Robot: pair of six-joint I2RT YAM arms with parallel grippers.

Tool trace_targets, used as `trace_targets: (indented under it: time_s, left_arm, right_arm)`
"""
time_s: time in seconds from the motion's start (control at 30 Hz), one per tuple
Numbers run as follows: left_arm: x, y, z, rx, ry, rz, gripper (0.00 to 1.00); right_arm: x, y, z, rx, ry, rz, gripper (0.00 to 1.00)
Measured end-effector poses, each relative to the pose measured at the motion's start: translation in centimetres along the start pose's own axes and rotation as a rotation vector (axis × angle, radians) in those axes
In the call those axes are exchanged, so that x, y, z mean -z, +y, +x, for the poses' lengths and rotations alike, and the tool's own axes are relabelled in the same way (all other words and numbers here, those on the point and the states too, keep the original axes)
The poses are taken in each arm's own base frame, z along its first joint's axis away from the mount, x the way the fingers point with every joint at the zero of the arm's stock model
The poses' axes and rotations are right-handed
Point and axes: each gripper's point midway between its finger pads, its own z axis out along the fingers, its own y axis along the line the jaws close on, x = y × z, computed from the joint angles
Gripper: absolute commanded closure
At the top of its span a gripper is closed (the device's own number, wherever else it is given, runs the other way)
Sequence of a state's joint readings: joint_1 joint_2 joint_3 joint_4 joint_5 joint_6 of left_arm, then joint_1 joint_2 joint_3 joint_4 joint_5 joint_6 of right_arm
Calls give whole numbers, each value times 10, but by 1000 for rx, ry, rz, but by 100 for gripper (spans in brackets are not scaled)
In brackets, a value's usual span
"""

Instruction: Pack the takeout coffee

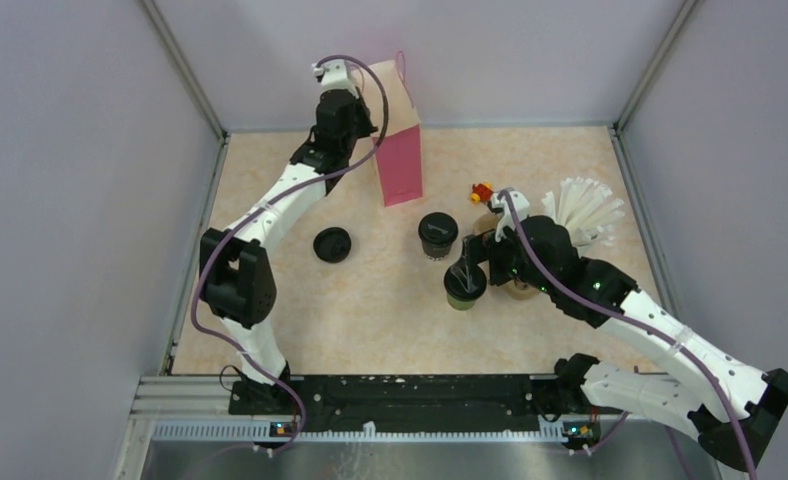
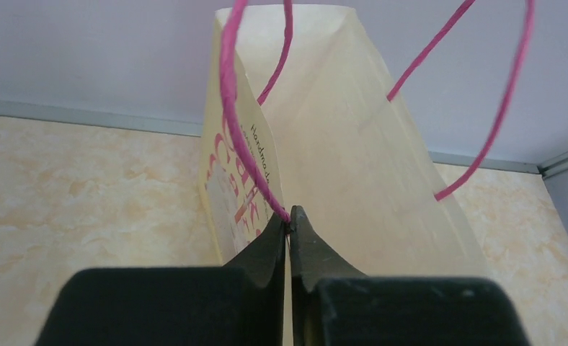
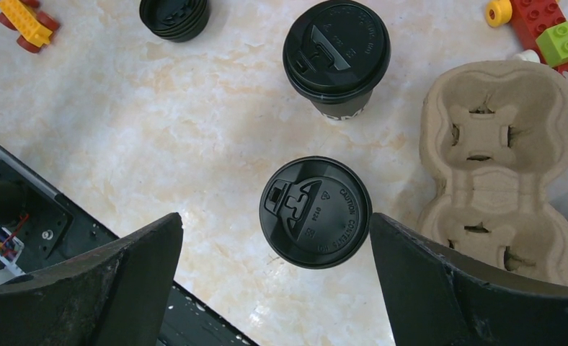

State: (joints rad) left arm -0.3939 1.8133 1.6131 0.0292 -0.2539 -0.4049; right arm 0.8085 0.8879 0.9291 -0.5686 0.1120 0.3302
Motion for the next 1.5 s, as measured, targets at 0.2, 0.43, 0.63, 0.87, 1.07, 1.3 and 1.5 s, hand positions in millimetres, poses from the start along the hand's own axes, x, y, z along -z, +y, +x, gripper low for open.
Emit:
trace_targets:
  time_s: [0.2,0.43,0.63,0.87,1.07,1.3,1.5]
  left_arm:
    - [4,-3,1,-49,33,31,100]
    - [41,-9,-7,-106,105,104,100]
    - [91,-16,-29,-122,109,178,100]
    - [150,-24,-27,-62,142,301,100]
    - [186,-42,-32,13,175,411,100]
    - [227,-42,-25,43,222,462,100]
    - [263,-27,13,70,311,475,100]
  right_arm:
    - [-1,-5,-3,3,-15,30,1]
    - [4,-12,-14,-2,-66,67,1]
    - [14,-14,-26,-11,-122,77,1]
    - [21,-16,-30,-16,-149,86,1]
    - [27,-20,-29,-24,-153,100,1]
    - [45,-28,-31,-93,-202,128,1]
    - [44,-32,-14,-122,-170,139,1]
